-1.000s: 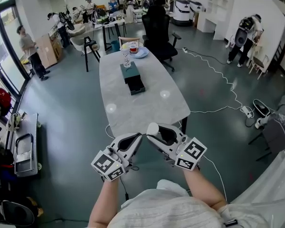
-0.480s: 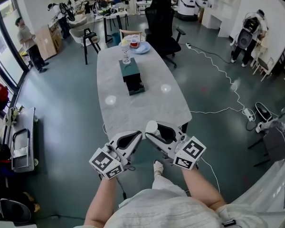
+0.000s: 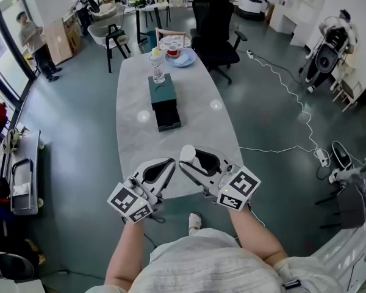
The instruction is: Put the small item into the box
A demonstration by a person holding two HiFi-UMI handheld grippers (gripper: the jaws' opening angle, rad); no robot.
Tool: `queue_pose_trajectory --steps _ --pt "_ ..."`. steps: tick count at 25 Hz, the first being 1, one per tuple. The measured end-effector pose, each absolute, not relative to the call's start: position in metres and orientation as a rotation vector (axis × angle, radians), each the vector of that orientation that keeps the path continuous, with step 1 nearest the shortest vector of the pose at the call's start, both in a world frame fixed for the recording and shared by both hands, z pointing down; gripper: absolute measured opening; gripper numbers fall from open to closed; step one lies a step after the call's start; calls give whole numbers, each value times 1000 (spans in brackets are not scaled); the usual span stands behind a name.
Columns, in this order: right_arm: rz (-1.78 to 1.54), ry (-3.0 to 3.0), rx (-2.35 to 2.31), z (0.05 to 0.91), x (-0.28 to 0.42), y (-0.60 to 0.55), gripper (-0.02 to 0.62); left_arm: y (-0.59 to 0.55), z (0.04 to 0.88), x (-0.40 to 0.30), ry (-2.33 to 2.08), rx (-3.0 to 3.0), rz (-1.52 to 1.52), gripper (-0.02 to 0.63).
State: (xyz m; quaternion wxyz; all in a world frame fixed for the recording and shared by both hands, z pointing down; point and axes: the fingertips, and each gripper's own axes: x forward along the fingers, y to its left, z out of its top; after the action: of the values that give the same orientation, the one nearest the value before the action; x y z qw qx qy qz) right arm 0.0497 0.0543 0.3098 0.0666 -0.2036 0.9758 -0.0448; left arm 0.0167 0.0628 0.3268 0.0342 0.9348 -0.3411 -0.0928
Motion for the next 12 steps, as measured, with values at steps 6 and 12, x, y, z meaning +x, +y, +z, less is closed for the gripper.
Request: queue_pose_trajectory --steps 6,12 --pt "-162 2953 -570 314 57 2 193 13 328 24 -1115 2861 -271 20" --pt "-208 2962 -570 327 48 -42 193 -29 338 13 -1137 2836 -259 20"
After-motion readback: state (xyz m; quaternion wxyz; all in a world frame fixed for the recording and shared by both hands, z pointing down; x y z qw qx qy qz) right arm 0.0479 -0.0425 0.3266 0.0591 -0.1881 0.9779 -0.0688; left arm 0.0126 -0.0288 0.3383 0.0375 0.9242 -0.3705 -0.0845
